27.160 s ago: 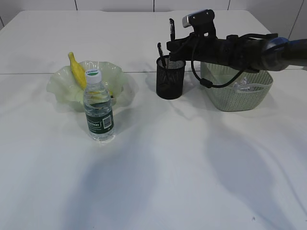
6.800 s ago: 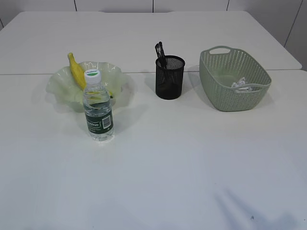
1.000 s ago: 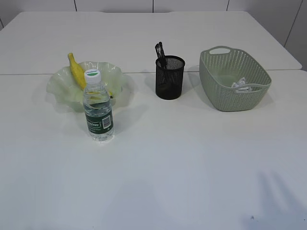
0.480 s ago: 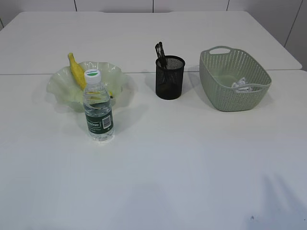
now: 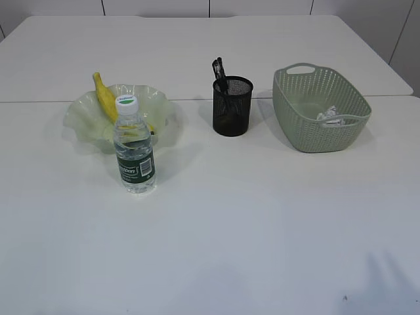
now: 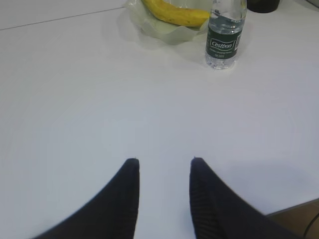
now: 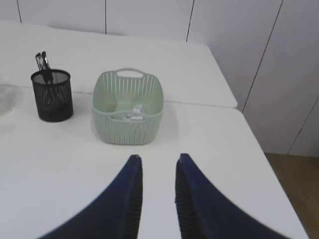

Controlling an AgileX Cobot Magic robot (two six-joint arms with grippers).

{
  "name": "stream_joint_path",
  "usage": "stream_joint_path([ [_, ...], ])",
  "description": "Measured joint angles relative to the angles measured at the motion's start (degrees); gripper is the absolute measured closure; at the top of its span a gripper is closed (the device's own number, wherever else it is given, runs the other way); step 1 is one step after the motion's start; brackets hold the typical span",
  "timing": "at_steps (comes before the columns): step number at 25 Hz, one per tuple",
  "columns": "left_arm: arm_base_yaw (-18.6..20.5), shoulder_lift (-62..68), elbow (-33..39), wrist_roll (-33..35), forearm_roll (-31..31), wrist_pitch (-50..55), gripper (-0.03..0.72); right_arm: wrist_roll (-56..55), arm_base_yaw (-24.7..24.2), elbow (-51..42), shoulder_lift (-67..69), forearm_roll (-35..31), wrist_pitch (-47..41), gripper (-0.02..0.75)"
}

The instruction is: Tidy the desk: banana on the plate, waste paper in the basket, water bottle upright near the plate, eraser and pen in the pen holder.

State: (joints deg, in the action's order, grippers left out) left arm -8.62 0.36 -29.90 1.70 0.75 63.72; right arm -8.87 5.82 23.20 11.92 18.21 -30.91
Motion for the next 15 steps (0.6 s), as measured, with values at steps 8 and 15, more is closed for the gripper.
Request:
stream_joint_path([
  [8,0.0,0.0,0.0,0.0,0.0,0.0,0.449,3.72,0.0,3.53,-0.02,-7.37,-9.72,0.561],
  [15,0.0,0.0,0.0,0.0,0.0,0.0,0.449,5.98,0.0,4.95,-2.93,-11.1,-15.05,0.561],
])
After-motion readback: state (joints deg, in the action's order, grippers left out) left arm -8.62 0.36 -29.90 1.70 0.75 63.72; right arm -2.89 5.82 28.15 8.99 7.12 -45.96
